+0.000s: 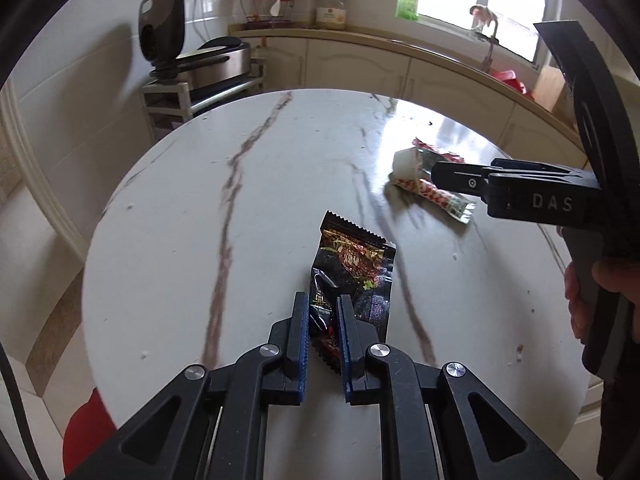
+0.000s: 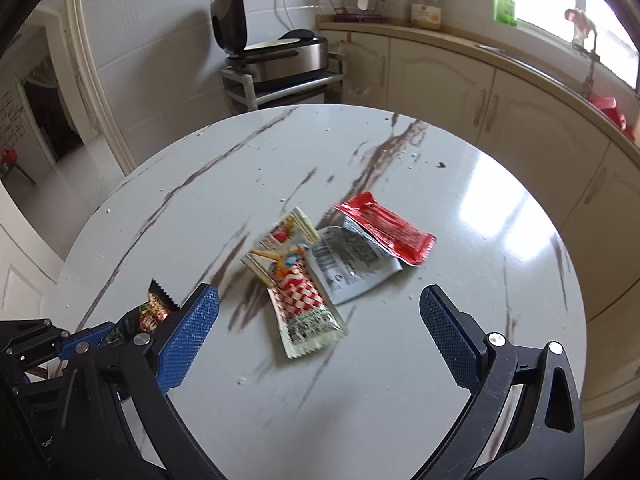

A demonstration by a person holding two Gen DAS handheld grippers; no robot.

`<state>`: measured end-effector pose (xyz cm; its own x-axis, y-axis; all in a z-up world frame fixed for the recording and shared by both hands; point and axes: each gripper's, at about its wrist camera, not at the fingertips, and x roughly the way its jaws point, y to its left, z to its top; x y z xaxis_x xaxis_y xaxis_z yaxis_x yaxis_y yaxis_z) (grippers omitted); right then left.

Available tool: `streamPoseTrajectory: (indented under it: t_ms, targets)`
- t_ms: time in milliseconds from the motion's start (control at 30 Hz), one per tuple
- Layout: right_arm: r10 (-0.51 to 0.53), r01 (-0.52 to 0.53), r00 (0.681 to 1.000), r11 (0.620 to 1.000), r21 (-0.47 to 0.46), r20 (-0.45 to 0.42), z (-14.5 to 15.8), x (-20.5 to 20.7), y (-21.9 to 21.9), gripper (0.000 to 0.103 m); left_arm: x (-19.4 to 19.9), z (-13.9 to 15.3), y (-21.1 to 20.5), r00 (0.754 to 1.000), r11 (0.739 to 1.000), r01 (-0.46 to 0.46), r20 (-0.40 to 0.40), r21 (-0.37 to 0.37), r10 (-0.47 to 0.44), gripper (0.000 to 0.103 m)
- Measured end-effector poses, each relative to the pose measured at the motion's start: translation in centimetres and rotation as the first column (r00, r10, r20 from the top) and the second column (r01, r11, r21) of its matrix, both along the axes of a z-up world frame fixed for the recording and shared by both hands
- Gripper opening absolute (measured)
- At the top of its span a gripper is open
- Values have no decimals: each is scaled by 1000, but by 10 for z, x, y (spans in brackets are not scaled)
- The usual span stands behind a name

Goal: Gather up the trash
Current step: 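Close the right tool on the white paper piece on the table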

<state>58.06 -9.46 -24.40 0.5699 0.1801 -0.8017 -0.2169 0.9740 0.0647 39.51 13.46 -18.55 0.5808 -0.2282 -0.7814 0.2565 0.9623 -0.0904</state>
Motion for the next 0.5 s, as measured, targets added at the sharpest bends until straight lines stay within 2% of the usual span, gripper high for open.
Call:
streamPoseTrajectory:
  t_ms: [67, 133, 200, 233, 267, 333, 367, 467, 500]
  targets:
    - [28, -28, 1000, 1000, -11, -6, -5, 8, 13, 87, -6, 1, 11, 999, 999, -45, 3, 0, 45, 9]
    - [41, -42, 999, 999, -32, -20, -13, 17, 22, 76, -10, 1, 17, 999, 999, -40, -10, -29, 40, 9]
    - [47, -49, 998, 998, -50, -33, -19, 23, 28, 72, -13, 2, 18, 999, 998, -40, -14, -40, 40, 10]
    - [48, -50, 998, 998, -48, -38, -20, 25, 29, 59, -14, 2, 18, 999, 998, -41, -13, -43, 41, 10]
    - [49, -52, 998, 998, -47, -48, -22, 27, 29, 38, -14, 3, 18, 999, 998, -41, -14, -45, 40, 10]
    - [53, -55, 998, 997, -60, -38, -22, 26, 28, 27, -14, 3, 19, 999, 998, -35, -16, -47, 34, 11]
    - [62, -64, 997, 997, -48, -39, -21, 24, 26, 18, -14, 3, 19, 999, 998, -34, -19, -49, 33, 12]
    - [71, -71, 997, 997, -6, -27, -15, 18, 16, 8, -13, 3, 18, 999, 998, -29, -23, -47, 28, 16]
    - [72, -72, 997, 997, 7, -21, -12, 15, 11, 7, -13, 3, 17, 999, 999, -21, -25, -42, 20, 21]
